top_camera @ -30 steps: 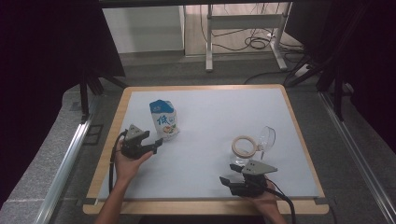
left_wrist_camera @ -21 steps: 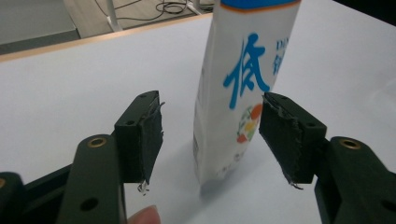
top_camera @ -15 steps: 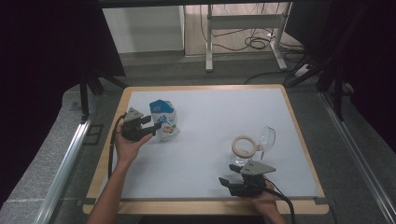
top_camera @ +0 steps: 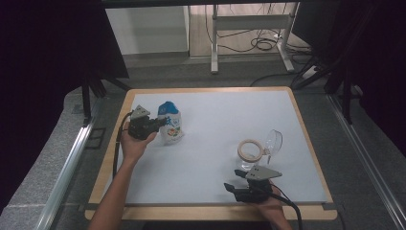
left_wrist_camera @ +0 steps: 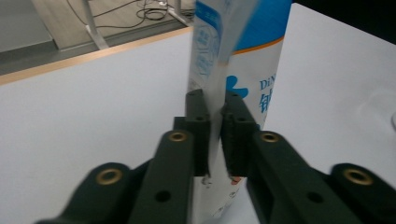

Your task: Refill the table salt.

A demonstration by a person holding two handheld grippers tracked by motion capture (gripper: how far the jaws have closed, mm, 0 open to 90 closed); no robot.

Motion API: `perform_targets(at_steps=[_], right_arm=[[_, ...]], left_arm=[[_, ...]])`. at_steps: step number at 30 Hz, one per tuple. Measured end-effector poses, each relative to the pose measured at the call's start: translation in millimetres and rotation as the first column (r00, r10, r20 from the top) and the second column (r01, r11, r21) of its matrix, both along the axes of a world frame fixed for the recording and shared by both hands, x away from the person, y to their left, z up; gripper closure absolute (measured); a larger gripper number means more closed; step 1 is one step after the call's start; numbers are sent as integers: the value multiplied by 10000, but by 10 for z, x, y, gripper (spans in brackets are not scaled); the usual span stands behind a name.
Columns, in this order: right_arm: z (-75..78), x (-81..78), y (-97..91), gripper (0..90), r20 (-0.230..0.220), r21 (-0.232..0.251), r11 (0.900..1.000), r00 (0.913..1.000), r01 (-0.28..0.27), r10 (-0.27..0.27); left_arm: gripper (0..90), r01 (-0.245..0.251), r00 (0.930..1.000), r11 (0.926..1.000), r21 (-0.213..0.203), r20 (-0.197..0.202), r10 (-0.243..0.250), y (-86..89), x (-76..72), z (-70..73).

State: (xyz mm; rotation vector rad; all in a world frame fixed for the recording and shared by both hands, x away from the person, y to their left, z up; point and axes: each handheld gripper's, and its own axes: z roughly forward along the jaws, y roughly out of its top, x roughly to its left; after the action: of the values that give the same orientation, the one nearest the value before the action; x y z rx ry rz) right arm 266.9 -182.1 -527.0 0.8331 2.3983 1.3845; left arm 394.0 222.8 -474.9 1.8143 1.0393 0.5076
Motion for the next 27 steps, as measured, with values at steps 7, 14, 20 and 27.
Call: perform_targets(at_steps=[7,14,20,27], right_arm=[[4,-4,1,350,43,-12,10000,10000,40,-40],[17,-11,-5,350,142,53,9999,9999,95,-96],[20,-10,-9,350,235,159,9998,9997,109,-113],[29,-17,-13,350,328,224,9997,9994,134,-142]], left_arm=[[893,71,9996,10000,-28,258,-70,-5,-19,-23],[899,344,9986,9982,-487,414,-324,9,-18,-37],[900,459,9976,9971,-605,555,-426,-24,-30,-8],[900,590,9973,9894,-1326,502,-528,14,-98,118]])
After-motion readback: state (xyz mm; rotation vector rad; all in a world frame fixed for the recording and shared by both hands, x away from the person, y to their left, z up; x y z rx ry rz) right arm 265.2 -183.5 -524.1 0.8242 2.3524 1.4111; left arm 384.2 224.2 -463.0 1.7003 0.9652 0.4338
